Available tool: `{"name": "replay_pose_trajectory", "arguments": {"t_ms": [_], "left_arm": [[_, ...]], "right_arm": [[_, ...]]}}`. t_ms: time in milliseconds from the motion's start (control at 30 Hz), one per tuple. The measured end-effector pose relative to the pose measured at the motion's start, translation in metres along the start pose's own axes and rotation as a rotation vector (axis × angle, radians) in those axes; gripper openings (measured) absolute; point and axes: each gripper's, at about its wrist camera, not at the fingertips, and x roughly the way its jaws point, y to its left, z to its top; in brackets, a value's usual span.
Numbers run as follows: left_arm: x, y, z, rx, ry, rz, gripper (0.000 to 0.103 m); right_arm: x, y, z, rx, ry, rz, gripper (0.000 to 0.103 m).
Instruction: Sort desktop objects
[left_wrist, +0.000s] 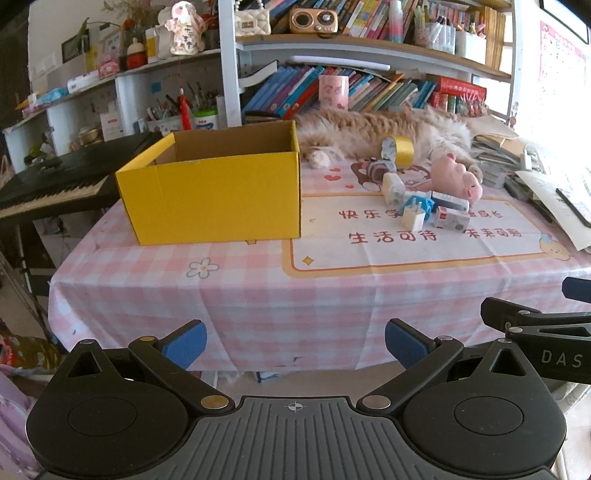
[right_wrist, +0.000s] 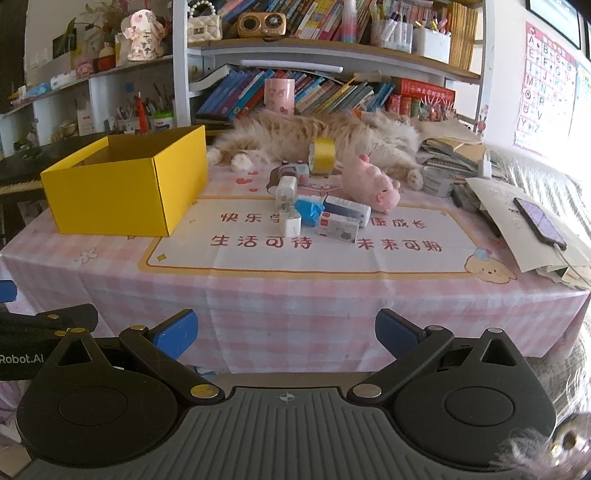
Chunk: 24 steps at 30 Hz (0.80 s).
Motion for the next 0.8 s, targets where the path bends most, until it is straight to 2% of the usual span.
{"name": "replay_pose_trajectory", "arguments": {"t_ms": [800], "left_arm": [[0.004,-0.0002,0.0027,0.021,-0.005,-0.017,0.103]], "right_arm": [[0.0057,-0.0008,-0.0003,0.003,0.017,-0.007,0.103]]}}
